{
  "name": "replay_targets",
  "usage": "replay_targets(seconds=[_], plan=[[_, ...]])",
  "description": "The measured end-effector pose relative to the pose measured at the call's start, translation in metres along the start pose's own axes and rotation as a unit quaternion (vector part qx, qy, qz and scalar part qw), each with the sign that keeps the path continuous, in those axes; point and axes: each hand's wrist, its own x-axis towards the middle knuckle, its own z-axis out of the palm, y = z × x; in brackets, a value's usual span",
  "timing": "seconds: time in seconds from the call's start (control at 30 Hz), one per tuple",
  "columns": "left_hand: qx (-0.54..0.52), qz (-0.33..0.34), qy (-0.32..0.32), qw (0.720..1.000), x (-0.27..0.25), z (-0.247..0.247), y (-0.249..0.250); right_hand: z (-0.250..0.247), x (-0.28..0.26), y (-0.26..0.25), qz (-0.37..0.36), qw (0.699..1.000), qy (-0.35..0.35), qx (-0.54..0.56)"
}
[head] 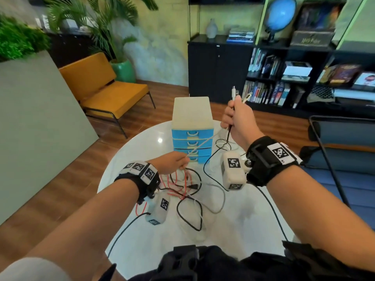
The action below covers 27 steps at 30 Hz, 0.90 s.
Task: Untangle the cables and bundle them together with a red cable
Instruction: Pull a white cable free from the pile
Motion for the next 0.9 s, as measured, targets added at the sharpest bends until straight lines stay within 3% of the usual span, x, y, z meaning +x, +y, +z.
replay_targets(seconds=[0.1,0.27,0.37,0.47,0.57,0.63,0.77,0.9], plan=[[0.061,-0.04,-0.026,0.997,-0.008,0.005,-0.027,-0.006,0.003,-0.02,-0.034,0.999,0.023,0.0],[0.068,-0.094,-0.024,0.993,-0.005,0.012,-0.048,-0.007,-0.002,-0.033,-0.083,0.993,0.074,-0.036],[0.057,-0.086,0.004,0.995,-0.001,0.003,-0.037,-0.007,-0.008,-0.034,-0.116,0.986,0.051,-0.108],[0.037,-0.044,0.048,0.997,0.003,-0.016,-0.005,-0.009,-0.014,-0.025,-0.048,0.961,-0.02,-0.27],[0.023,-0.009,0.101,0.995,0.006,-0.035,0.031,-0.012,-0.022,-0.001,0.043,0.901,-0.123,-0.415],[0.025,0.01,0.125,0.992,0.007,-0.043,0.05,-0.01,-0.025,0.016,0.062,0.866,-0.142,-0.476],[0.012,0.044,0.147,0.988,0.004,-0.048,0.068,-0.002,-0.023,0.032,0.062,0.894,-0.079,-0.436],[-0.016,0.063,0.161,0.985,-0.005,-0.044,0.07,0.004,-0.021,0.036,0.09,0.896,-0.096,-0.424]])
